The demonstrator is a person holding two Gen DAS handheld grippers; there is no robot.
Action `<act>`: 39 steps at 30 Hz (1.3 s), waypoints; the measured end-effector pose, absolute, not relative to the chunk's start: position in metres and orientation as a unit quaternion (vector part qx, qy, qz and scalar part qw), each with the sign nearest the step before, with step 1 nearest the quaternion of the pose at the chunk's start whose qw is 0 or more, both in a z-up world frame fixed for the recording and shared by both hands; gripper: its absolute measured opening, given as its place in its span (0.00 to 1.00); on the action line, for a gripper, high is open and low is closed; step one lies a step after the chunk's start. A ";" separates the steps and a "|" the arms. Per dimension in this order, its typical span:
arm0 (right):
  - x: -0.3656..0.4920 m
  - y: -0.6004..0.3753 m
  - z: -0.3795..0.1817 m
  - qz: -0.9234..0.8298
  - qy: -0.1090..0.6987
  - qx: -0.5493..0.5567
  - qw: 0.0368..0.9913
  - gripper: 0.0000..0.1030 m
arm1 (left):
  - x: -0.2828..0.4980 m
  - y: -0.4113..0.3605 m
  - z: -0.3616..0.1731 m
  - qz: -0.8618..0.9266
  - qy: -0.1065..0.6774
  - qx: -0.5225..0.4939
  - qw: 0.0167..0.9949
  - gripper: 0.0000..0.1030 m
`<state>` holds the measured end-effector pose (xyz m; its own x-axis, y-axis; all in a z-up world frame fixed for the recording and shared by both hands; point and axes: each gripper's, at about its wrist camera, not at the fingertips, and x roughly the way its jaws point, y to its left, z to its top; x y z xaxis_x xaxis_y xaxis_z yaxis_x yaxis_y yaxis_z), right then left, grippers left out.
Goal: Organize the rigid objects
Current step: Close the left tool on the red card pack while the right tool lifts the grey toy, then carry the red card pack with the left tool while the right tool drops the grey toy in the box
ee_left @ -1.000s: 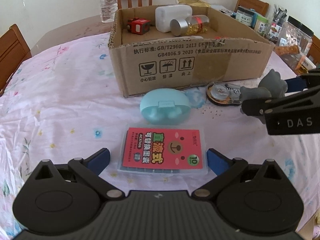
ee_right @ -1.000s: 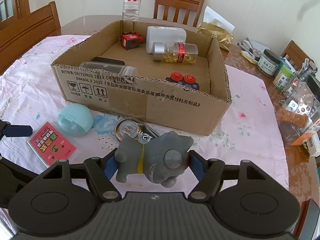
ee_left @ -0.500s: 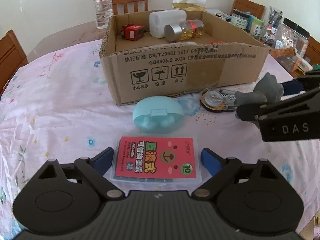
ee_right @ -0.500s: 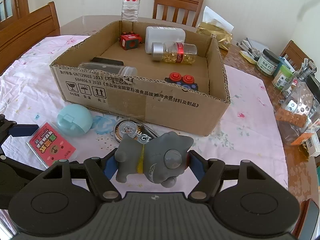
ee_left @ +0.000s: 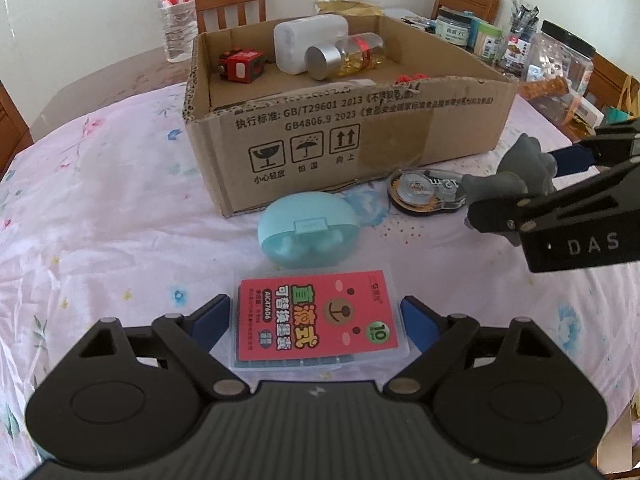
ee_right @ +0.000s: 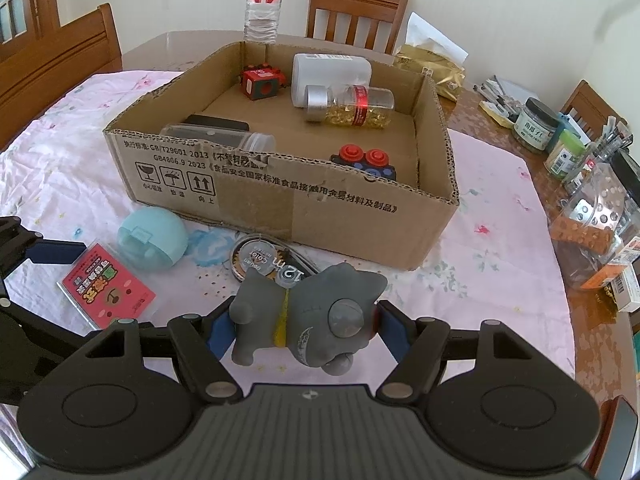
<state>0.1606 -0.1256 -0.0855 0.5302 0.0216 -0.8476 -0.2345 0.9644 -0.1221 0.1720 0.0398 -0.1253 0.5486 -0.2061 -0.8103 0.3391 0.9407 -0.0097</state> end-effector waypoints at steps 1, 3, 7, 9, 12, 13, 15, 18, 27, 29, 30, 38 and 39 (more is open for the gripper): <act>0.160 -0.125 -0.085 0.075 0.480 -0.112 0.867 0.74 | 0.172 0.040 -0.125 -0.155 0.450 0.074 0.876 0.87; 0.160 -0.126 -0.084 0.079 0.480 -0.114 0.866 0.74 | 0.173 0.041 -0.125 -0.155 0.454 0.075 0.874 0.87; 0.160 -0.128 -0.079 0.088 0.484 -0.115 0.863 0.74 | 0.172 0.046 -0.122 -0.158 0.461 0.082 0.870 0.87; 0.159 -0.130 -0.076 0.093 0.485 -0.116 0.862 0.74 | 0.171 0.049 -0.117 -0.162 0.463 0.086 0.867 0.87; 0.161 -0.134 -0.069 0.103 0.492 -0.109 0.858 0.74 | 0.170 0.056 -0.106 -0.171 0.466 0.085 0.864 0.87; 0.161 -0.136 -0.065 0.110 0.493 -0.105 0.857 0.74 | 0.170 0.059 -0.101 -0.174 0.467 0.084 0.863 0.87; 0.163 -0.139 -0.057 0.117 0.493 -0.101 0.856 0.74 | 0.169 0.063 -0.090 -0.180 0.465 0.083 0.863 0.87; 0.170 -0.143 -0.041 0.129 0.487 -0.091 0.859 0.74 | 0.170 0.071 -0.074 -0.185 0.461 0.081 0.864 0.87; 0.229 -0.149 -0.005 0.145 0.437 -0.084 0.884 0.75 | 0.178 0.081 -0.037 -0.174 0.438 0.071 0.879 0.87; 0.249 -0.149 -0.008 0.146 0.433 -0.084 0.886 0.75 | 0.179 0.082 -0.034 -0.170 0.436 0.068 0.881 0.87; 0.259 -0.148 -0.011 0.144 0.432 -0.087 0.886 0.75 | 0.180 0.083 -0.033 -0.168 0.434 0.068 0.882 0.87; 0.315 -0.145 -0.046 0.130 0.453 -0.108 0.875 0.90 | 0.184 0.087 -0.028 -0.151 0.431 0.068 0.887 0.87; 0.318 -0.145 -0.050 0.133 0.458 -0.109 0.872 0.91 | 0.185 0.088 -0.027 -0.149 0.430 0.067 0.888 0.87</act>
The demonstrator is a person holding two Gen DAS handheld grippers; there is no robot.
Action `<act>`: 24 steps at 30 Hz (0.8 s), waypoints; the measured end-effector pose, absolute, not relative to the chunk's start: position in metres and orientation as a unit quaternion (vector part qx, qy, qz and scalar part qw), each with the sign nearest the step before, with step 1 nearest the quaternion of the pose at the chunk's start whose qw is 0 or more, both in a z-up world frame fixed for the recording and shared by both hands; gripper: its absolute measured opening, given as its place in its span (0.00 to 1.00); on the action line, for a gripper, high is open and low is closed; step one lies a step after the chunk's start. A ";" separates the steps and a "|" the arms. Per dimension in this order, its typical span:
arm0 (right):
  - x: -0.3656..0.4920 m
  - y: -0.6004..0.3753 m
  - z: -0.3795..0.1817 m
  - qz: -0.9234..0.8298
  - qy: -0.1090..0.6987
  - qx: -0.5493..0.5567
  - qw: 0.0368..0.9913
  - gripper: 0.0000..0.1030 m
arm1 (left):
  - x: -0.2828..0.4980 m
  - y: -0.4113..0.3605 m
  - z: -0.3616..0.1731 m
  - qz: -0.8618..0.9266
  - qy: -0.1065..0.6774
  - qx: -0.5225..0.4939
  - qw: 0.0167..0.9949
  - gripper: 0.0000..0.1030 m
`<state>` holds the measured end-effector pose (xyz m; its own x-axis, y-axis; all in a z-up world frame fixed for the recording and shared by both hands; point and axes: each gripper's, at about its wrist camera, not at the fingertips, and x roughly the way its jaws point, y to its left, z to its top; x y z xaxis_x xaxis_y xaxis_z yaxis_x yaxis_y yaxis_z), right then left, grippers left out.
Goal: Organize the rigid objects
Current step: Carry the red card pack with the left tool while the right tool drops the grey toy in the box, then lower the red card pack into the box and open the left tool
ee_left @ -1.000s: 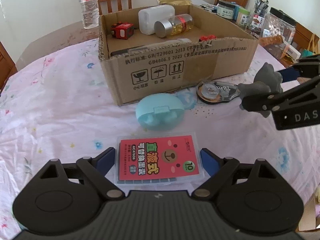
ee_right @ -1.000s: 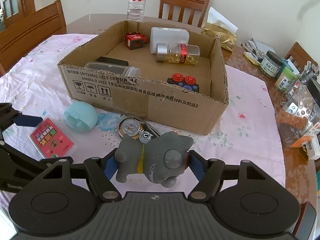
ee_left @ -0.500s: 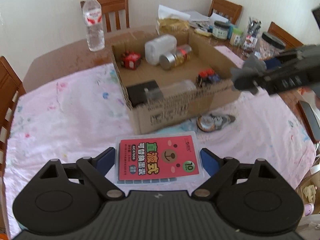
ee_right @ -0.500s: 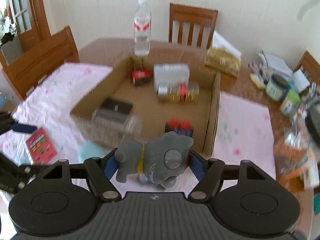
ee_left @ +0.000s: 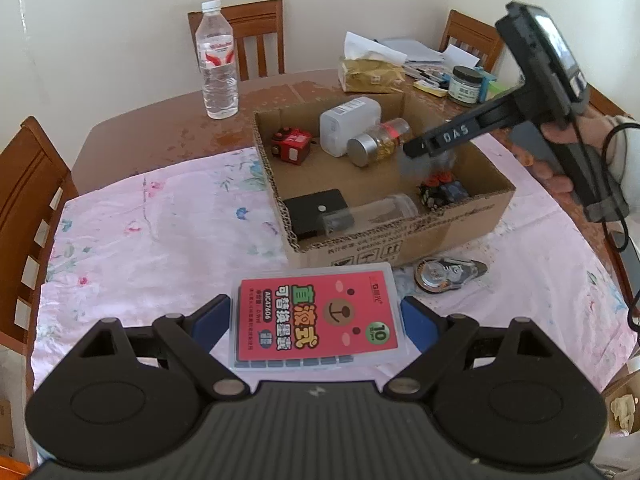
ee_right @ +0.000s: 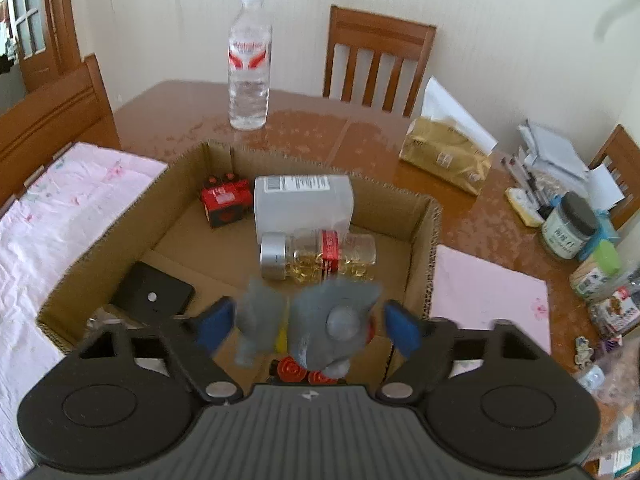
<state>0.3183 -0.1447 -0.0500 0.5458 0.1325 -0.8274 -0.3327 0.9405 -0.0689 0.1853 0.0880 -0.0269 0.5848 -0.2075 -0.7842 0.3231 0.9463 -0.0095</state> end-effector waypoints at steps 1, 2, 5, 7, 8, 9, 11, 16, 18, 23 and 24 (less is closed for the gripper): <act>0.319 -0.145 -0.052 0.134 0.459 -0.110 0.872 0.94 | 0.187 0.089 -0.026 -0.149 0.430 0.067 0.888 0.87; 0.318 -0.145 -0.052 0.135 0.458 -0.110 0.872 1.00 | 0.188 0.089 -0.026 -0.149 0.430 0.067 0.888 0.87; 0.313 -0.145 -0.047 0.143 0.455 -0.108 0.872 1.00 | 0.196 0.088 -0.023 -0.149 0.428 0.071 0.889 0.87; 0.305 -0.145 -0.042 0.157 0.457 -0.107 0.869 1.00 | 0.202 0.086 -0.019 -0.153 0.423 0.074 0.890 0.87; 0.301 -0.145 -0.039 0.158 0.452 -0.109 0.871 1.00 | 0.206 0.085 -0.018 -0.155 0.420 0.077 0.891 0.87; 0.296 -0.145 -0.036 0.158 0.449 -0.113 0.872 1.00 | 0.210 0.083 -0.016 -0.157 0.416 0.079 0.892 0.87; 0.288 -0.145 -0.029 0.162 0.447 -0.115 0.872 1.00 | 0.219 0.078 -0.012 -0.161 0.409 0.083 0.894 0.87; 0.265 -0.152 -0.014 0.165 0.445 -0.089 0.876 1.00 | 0.248 0.065 -0.003 -0.174 0.391 0.094 0.899 0.87; 0.257 -0.155 -0.010 0.163 0.444 -0.081 0.877 1.00 | 0.261 0.059 -0.001 -0.176 0.387 0.099 0.900 0.87; 0.243 -0.165 -0.005 0.155 0.447 -0.051 0.880 1.00 | 0.292 0.043 -0.004 -0.188 0.384 0.103 0.898 0.87; 0.240 -0.167 -0.004 0.150 0.446 -0.050 0.881 1.00 | 0.297 0.041 -0.006 -0.189 0.385 0.103 0.897 0.87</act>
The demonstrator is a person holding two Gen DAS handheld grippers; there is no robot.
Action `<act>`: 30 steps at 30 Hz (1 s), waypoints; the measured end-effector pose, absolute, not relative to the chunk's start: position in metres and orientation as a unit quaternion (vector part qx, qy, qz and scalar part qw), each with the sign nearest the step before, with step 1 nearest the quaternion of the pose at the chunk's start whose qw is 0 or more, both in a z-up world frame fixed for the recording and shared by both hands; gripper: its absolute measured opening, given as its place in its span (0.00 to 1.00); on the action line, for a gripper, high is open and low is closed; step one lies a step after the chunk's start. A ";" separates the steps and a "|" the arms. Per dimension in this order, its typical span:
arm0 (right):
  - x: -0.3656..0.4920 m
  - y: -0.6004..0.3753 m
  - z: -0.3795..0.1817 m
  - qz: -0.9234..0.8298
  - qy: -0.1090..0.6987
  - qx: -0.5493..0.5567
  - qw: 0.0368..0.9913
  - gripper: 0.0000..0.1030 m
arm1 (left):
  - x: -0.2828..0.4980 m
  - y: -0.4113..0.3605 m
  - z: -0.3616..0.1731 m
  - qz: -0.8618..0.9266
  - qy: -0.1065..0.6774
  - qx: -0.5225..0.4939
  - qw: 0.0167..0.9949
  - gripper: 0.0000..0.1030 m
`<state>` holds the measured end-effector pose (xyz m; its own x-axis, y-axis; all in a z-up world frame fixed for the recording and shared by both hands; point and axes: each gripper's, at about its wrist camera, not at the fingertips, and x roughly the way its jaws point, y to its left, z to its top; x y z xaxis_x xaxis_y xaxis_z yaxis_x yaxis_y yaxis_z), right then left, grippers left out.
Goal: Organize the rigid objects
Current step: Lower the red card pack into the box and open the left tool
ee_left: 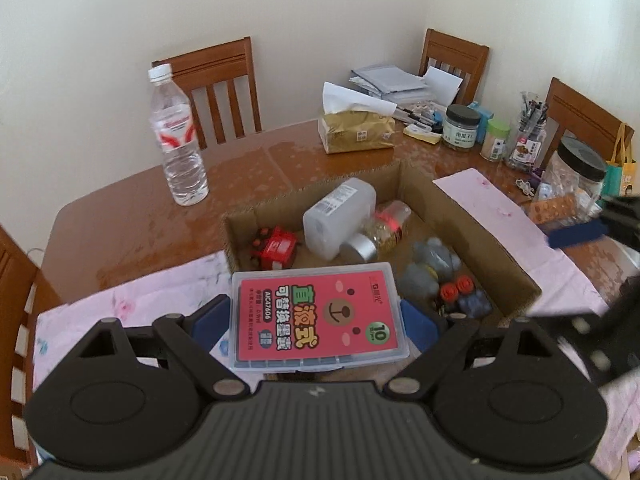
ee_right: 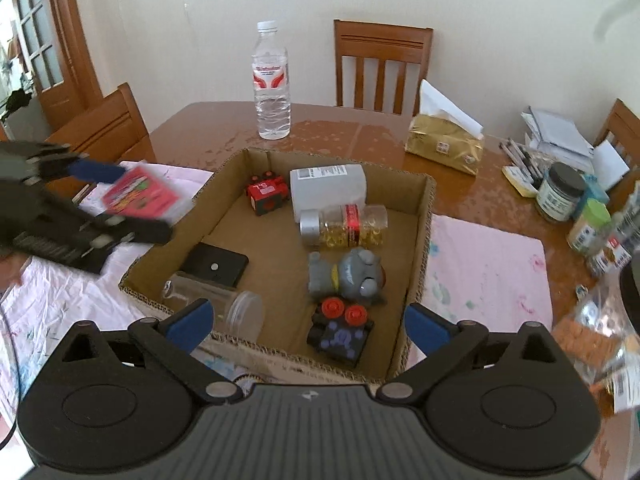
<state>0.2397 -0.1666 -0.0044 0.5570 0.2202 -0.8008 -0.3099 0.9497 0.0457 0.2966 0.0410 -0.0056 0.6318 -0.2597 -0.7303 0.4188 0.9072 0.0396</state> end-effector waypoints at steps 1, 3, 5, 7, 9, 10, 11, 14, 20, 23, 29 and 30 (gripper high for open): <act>0.237 -0.168 -0.004 0.145 0.445 -0.052 0.882 1.00 | 0.302 0.038 -0.007 -0.191 0.386 0.103 0.897 0.87; 0.232 -0.171 -0.004 0.132 0.444 -0.054 0.885 1.00 | 0.313 0.033 -0.011 -0.194 0.387 0.106 0.895 0.87; 0.229 -0.175 -0.006 0.124 0.448 -0.049 0.884 1.00 | 0.323 0.028 -0.016 -0.191 0.388 0.110 0.895 0.87; 0.227 -0.180 -0.008 0.120 0.455 -0.042 0.881 1.00 | 0.332 0.023 -0.020 -0.189 0.392 0.110 0.894 0.87; 0.225 -0.184 -0.011 0.113 0.461 -0.035 0.880 1.00 | 0.339 0.020 -0.024 -0.188 0.392 0.111 0.894 0.87; 0.224 -0.186 -0.011 0.110 0.462 -0.033 0.879 1.00 | 0.343 0.019 -0.026 -0.186 0.394 0.110 0.893 0.88; 0.223 -0.188 -0.012 0.108 0.463 -0.030 0.879 1.00 | 0.348 0.019 -0.028 -0.185 0.397 0.105 0.893 0.88; 0.220 -0.191 -0.014 0.103 0.466 -0.025 0.879 1.00 | 0.355 0.019 -0.031 -0.177 0.399 0.096 0.894 0.93; 0.217 -0.194 -0.017 0.096 0.469 -0.029 0.877 1.00 | 0.347 0.026 -0.026 -0.165 0.391 0.094 0.901 0.95; 0.217 -0.193 -0.021 0.093 0.472 -0.026 0.876 1.00 | 0.337 0.029 -0.019 -0.155 0.379 0.104 0.906 0.95; 0.215 -0.186 -0.041 0.084 0.484 -0.033 0.870 1.00 | 0.304 0.046 -0.008 -0.139 0.363 0.102 0.916 0.95; 0.214 -0.185 -0.045 0.084 0.488 -0.034 0.868 1.00 | 0.298 0.050 -0.007 -0.136 0.362 0.100 0.917 0.95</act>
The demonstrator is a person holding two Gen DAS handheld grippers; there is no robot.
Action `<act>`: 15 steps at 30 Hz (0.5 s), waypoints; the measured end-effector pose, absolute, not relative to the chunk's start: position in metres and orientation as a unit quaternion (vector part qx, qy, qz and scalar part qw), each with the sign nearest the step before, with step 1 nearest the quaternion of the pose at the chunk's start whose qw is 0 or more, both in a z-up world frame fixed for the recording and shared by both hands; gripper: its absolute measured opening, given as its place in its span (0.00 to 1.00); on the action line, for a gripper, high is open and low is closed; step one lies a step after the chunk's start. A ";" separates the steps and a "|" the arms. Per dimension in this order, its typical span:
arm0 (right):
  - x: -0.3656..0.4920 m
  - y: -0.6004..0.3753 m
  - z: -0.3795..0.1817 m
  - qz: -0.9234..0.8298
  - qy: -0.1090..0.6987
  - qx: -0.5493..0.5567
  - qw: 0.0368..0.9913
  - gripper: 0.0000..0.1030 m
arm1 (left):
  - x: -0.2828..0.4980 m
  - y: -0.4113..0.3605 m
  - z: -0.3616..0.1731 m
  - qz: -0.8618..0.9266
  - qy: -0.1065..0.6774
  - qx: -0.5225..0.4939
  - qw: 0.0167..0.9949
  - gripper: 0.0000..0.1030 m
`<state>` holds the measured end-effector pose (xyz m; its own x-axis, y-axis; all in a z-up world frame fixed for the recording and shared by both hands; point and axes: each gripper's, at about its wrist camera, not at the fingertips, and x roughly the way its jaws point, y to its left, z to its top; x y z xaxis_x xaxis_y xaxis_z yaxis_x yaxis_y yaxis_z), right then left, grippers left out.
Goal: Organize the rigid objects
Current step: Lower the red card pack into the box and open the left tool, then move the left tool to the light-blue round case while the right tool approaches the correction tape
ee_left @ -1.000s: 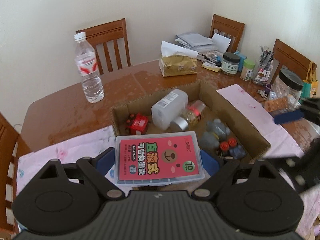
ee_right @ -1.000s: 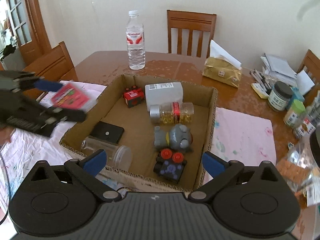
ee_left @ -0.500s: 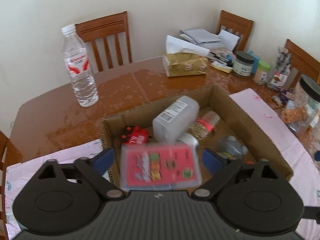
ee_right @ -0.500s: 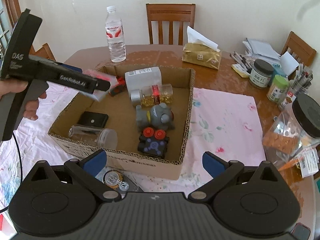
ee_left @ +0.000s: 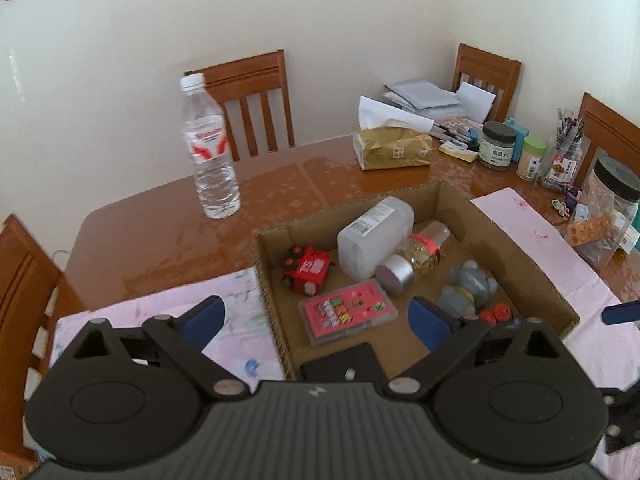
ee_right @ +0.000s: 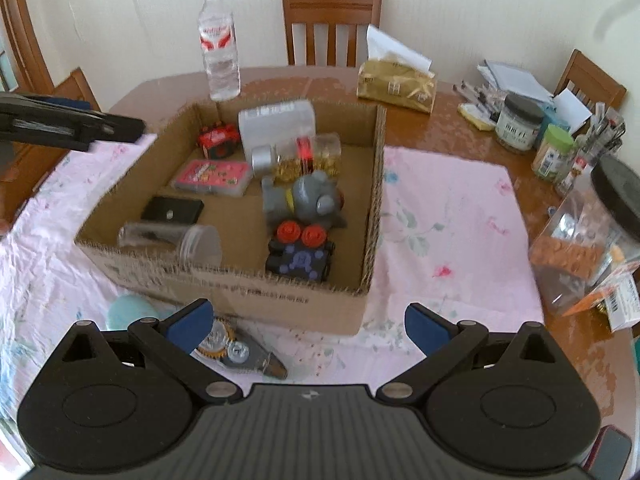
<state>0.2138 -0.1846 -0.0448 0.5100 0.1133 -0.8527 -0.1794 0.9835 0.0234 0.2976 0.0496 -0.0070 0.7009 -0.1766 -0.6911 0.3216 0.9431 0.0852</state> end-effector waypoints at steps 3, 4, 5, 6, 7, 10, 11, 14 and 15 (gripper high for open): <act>0.209 -0.178 -0.059 0.080 0.496 -0.037 0.864 1.00 | 0.279 0.063 -0.007 -0.123 0.366 0.081 0.919 0.95; 0.207 -0.175 -0.064 0.076 0.499 -0.036 0.863 1.00 | 0.273 0.069 -0.009 -0.120 0.371 0.070 0.918 0.95; 0.205 -0.172 -0.069 0.071 0.501 -0.035 0.862 1.00 | 0.267 0.073 -0.011 -0.118 0.375 0.062 0.918 0.95; 0.203 -0.169 -0.075 0.067 0.502 -0.034 0.862 1.00 | 0.261 0.078 -0.013 -0.114 0.377 0.054 0.917 0.95; 0.202 -0.166 -0.080 0.061 0.503 -0.034 0.861 1.00 | 0.256 0.083 -0.015 -0.110 0.378 0.049 0.918 0.95; 0.201 -0.154 -0.091 0.048 0.499 -0.026 0.865 1.00 | 0.241 0.092 -0.024 -0.083 0.379 0.050 0.920 0.95; 0.202 -0.150 -0.094 0.042 0.499 -0.023 0.865 1.00 | 0.237 0.095 -0.026 -0.072 0.378 0.054 0.921 0.95; 0.203 -0.133 -0.102 0.030 0.490 -0.019 0.871 1.00 | 0.230 0.104 -0.030 -0.067 0.383 0.048 0.920 0.95; 0.204 -0.126 -0.104 0.026 0.487 -0.022 0.873 1.00 | 0.228 0.107 -0.031 -0.069 0.385 0.043 0.919 0.95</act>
<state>0.2037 -0.1265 -0.1039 0.5241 0.0244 -0.8513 -0.0669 0.9977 -0.0126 0.2281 0.1071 -0.0307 0.6942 -0.0929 -0.7138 0.1599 0.9868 0.0270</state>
